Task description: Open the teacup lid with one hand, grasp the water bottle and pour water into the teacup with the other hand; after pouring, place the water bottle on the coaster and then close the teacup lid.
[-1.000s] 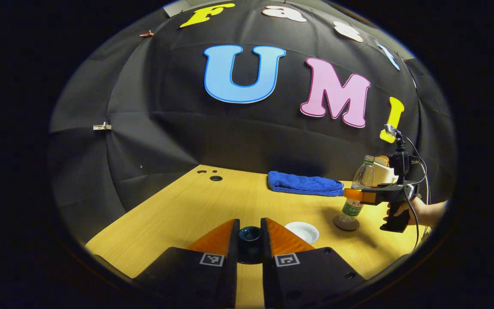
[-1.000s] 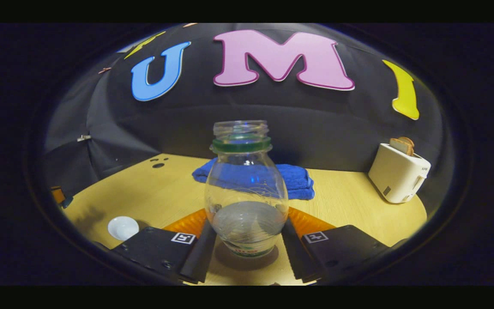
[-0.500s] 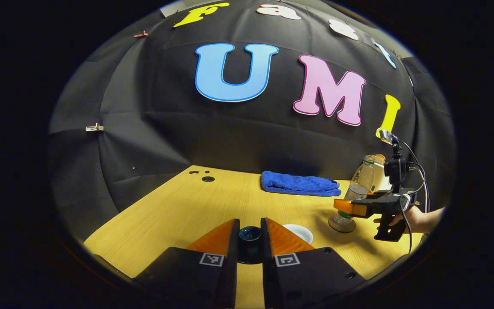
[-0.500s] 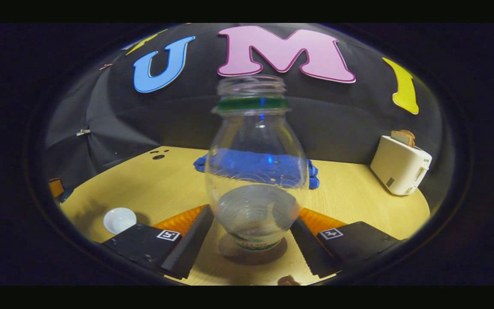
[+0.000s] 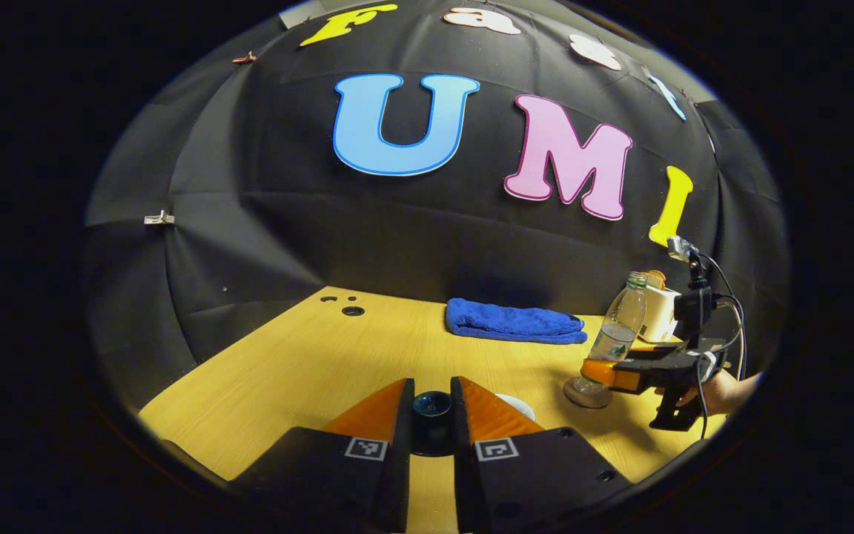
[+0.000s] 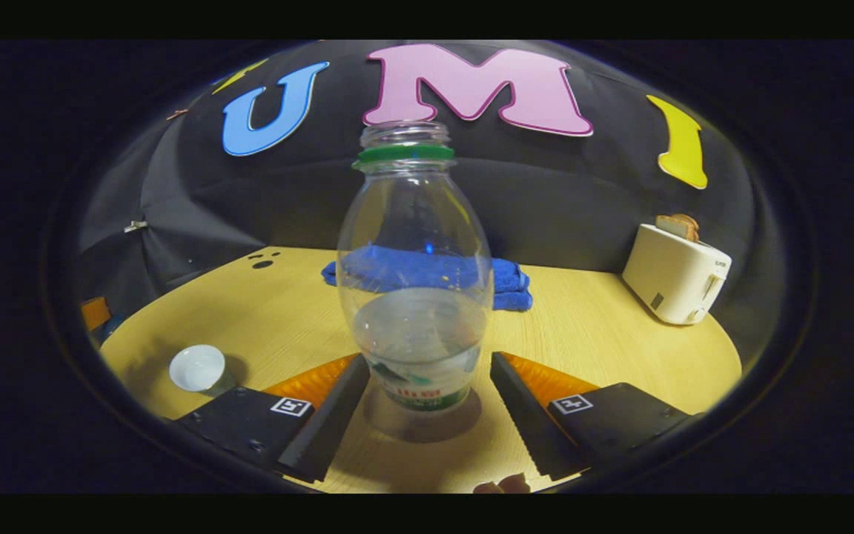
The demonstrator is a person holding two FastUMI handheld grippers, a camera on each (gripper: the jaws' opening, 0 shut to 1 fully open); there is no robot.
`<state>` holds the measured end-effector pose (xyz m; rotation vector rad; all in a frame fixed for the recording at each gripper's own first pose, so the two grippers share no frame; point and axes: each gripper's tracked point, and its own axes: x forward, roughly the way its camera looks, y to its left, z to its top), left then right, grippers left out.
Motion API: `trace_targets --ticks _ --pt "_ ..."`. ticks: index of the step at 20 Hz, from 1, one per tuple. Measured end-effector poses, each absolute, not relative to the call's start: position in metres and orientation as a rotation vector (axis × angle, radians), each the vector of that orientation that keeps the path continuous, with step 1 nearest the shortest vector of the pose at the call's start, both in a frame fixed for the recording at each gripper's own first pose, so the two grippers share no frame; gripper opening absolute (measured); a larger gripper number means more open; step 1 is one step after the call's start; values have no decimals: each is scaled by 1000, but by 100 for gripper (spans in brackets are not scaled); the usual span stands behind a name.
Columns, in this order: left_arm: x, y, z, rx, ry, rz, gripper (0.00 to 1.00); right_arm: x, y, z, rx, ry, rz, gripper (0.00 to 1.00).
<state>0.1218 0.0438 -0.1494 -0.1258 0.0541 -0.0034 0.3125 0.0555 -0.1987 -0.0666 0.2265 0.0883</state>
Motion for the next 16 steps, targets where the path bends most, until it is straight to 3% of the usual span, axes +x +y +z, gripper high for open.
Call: trace_targets --ticks 3,4,6,7,10,15,16 --pt "135 29 -152 -126 47 -32 24 294 55 -206 -100 238 94 100" --pt "141 23 -154 -122 44 -41 29 288 54 -209 -101 241 94 100" --pt "153 10 -159 -113 44 -61 25 274 55 -214 -95 256 100 100" --pt "159 4 -161 -110 46 -69 29 269 53 -216 -98 263 100 100" --pt "172 -14 -165 -112 48 -108 28 247 48 -217 -132 272 102 96" --pt "189 -31 -182 -47 63 -145 29 209 56 -224 -128 282 132 99" --pt "190 -33 -184 -32 63 -148 25 204 60 -228 -107 292 136 99"
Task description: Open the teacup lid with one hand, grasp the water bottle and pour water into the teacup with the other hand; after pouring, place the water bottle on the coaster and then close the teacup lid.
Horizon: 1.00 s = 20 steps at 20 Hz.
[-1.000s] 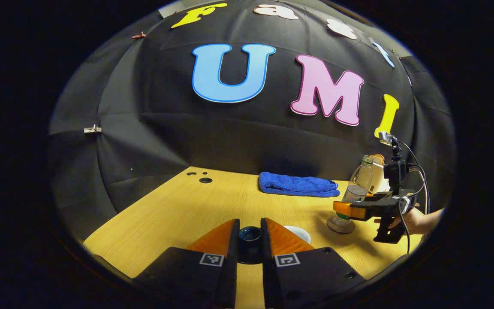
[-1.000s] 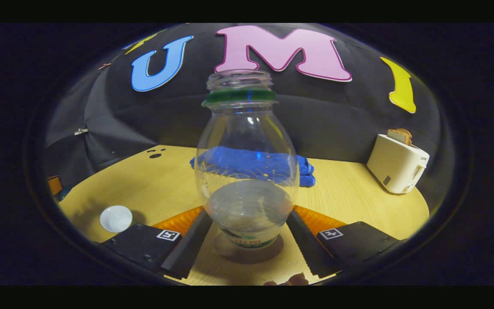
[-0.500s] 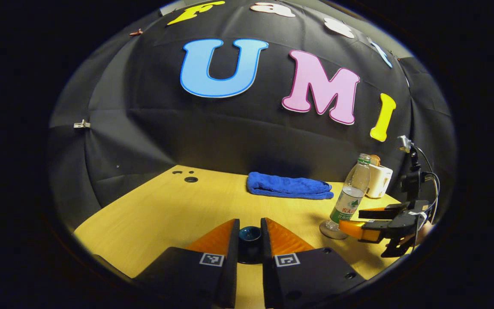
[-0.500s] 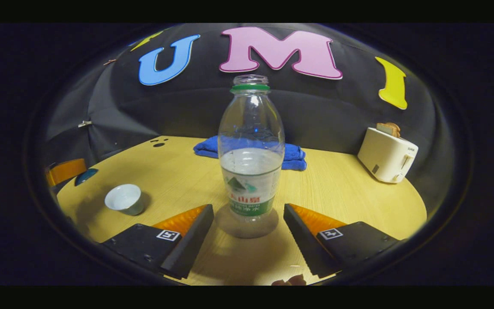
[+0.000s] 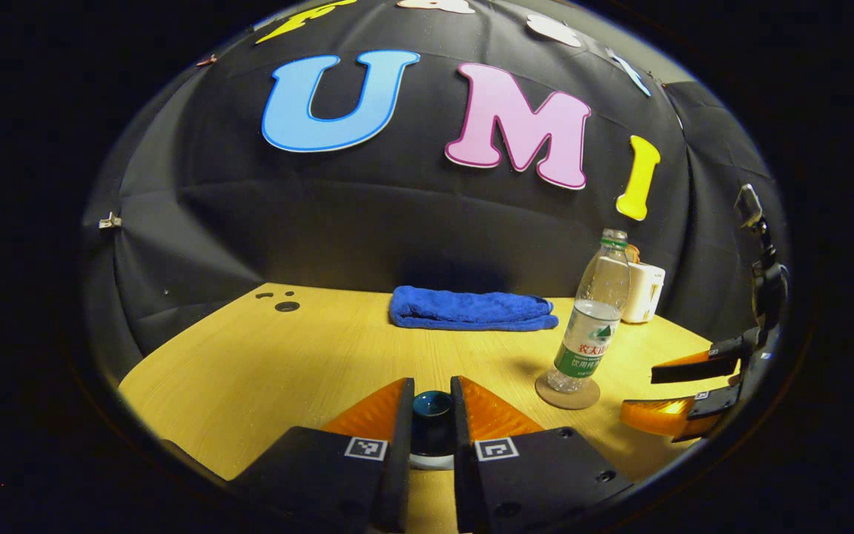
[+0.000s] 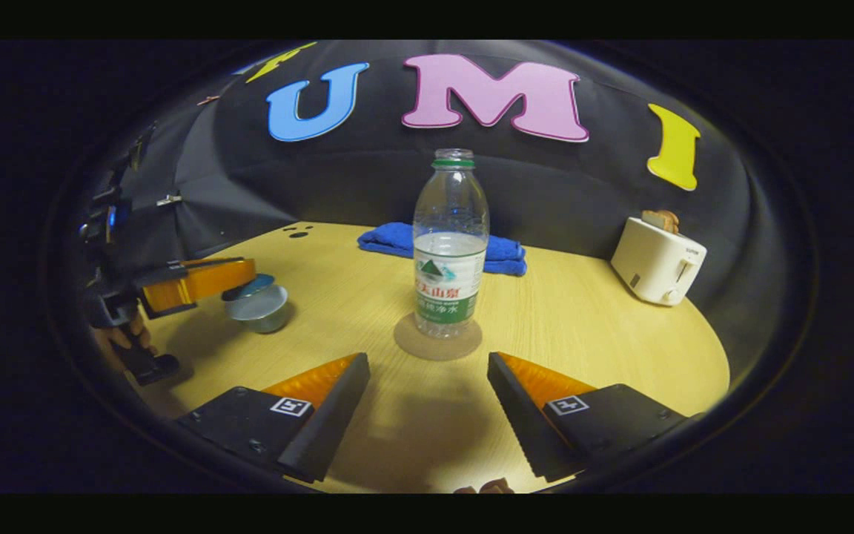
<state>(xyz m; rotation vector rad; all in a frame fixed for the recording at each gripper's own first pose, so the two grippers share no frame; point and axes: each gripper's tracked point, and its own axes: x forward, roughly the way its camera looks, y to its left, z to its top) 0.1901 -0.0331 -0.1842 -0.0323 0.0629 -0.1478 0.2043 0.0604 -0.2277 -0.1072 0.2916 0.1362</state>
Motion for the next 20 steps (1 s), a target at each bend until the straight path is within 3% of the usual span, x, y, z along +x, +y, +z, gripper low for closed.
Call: trace_targets --ticks 5,7,12,13,15,17,18,19,20 --pt "193 -40 -200 38 75 -164 29 199 71 -232 -25 317 145 99" --pt "192 -41 -202 43 72 -158 25 199 69 -230 -15 313 147 96" --pt "190 -41 -203 48 64 -145 34 197 62 -227 -11 316 139 98" --pt "189 -41 -202 50 64 -141 41 196 62 -225 -11 314 139 98" --pt "185 -39 -196 50 57 -127 67 193 60 -223 -10 318 139 98" --pt "178 -37 -182 59 46 -116 76 190 59 -213 -5 314 144 98" --pt "173 -37 -173 67 40 -113 75 189 58 -205 -9 306 143 98" --pt "166 -37 -163 73 35 -111 86 186 56 -197 -15 298 141 98" --pt "159 -37 -151 75 30 -105 87 184 54 -187 -18 289 143 98"
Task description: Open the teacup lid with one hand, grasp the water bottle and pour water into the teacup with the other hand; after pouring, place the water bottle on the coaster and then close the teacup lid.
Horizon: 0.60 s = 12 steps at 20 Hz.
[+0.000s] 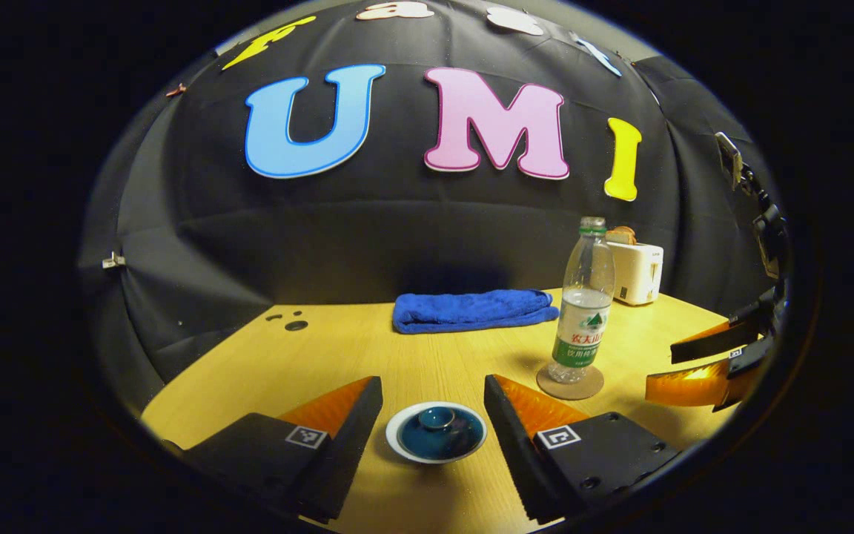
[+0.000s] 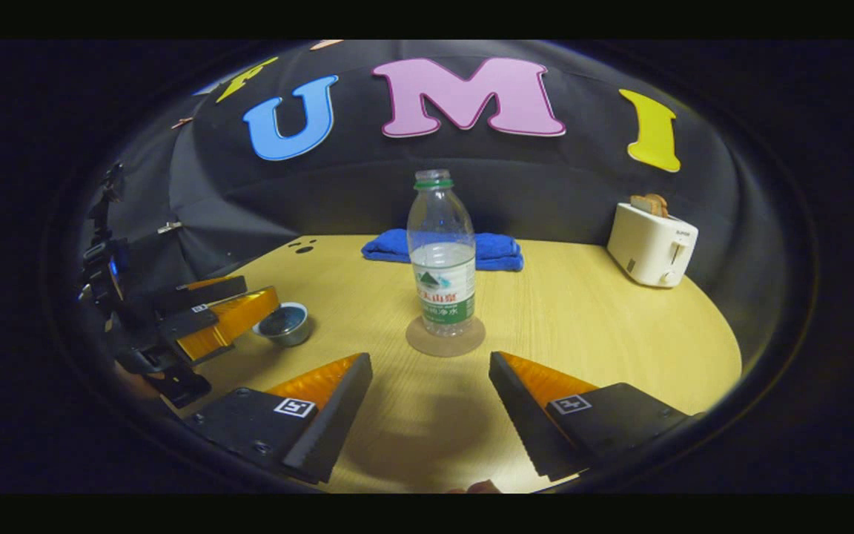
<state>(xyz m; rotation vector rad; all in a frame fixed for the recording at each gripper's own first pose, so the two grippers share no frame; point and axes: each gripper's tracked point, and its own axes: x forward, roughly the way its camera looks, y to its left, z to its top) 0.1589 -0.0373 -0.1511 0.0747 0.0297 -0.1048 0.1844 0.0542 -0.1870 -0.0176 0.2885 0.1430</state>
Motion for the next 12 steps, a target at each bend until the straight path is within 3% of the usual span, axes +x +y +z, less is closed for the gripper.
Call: trace_targets --ticks 3,9,12 --pt "132 -39 -110 49 13 -81 98 174 49 -151 -27 258 153 98" --pt "78 -33 -25 34 -37 7 98 142 34 -80 -33 193 166 98" --pt "56 -17 9 42 -85 116 98 125 26 -47 -38 139 176 98"
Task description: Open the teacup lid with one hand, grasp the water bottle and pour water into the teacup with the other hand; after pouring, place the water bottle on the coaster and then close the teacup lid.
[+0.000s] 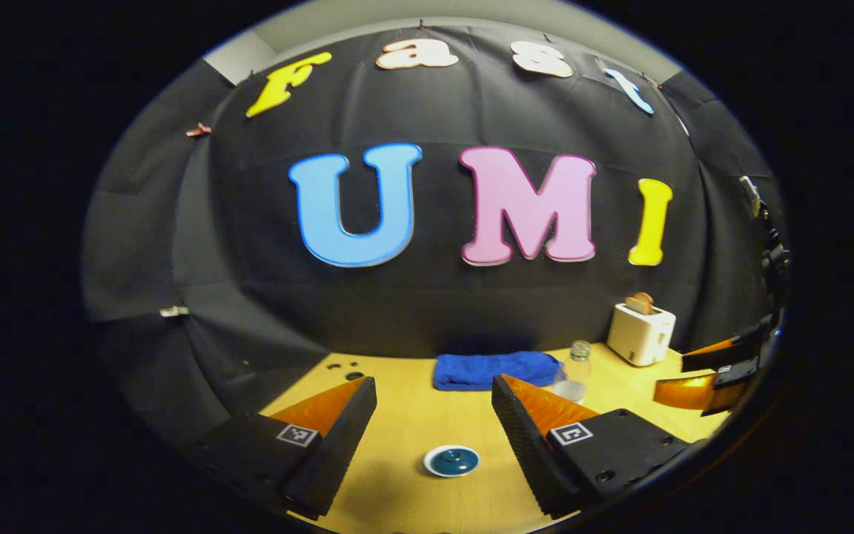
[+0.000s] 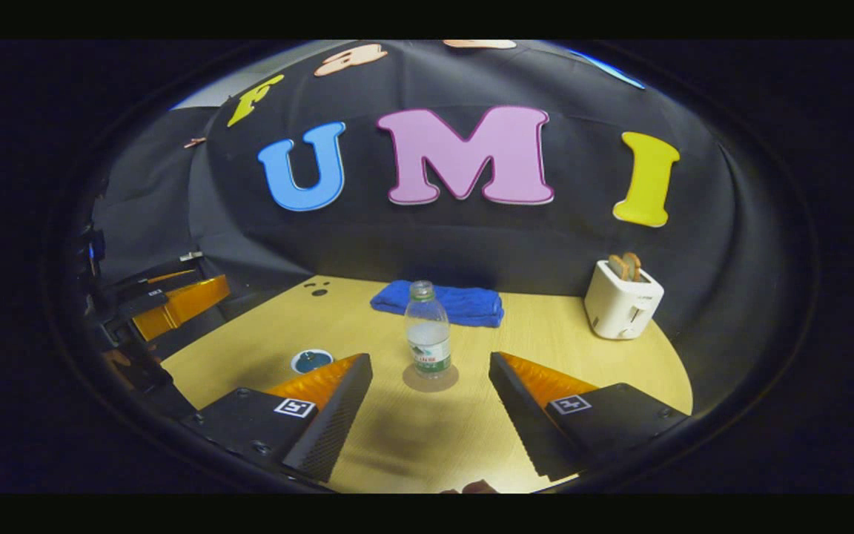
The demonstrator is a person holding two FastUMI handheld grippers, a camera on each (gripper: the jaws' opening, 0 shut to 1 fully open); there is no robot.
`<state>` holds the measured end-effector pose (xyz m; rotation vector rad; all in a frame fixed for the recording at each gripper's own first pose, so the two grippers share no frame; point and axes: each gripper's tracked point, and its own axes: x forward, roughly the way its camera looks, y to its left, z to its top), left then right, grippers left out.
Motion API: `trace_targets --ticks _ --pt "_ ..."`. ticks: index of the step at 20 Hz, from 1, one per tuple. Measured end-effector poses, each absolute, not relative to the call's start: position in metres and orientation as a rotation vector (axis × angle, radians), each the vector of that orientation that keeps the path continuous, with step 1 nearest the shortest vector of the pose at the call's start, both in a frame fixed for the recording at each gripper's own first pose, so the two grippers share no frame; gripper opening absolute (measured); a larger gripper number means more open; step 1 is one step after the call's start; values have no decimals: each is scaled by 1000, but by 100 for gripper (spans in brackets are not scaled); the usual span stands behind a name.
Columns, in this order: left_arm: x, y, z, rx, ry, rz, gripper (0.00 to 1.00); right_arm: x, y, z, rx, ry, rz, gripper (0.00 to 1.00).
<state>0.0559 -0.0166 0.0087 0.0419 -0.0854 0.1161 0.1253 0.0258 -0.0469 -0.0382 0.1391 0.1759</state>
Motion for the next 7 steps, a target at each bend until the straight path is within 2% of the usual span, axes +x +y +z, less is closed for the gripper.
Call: trace_targets --ticks 7 --pt "20 -34 41 -7 -89 128 98 87 0 4 -12 25 145 98"
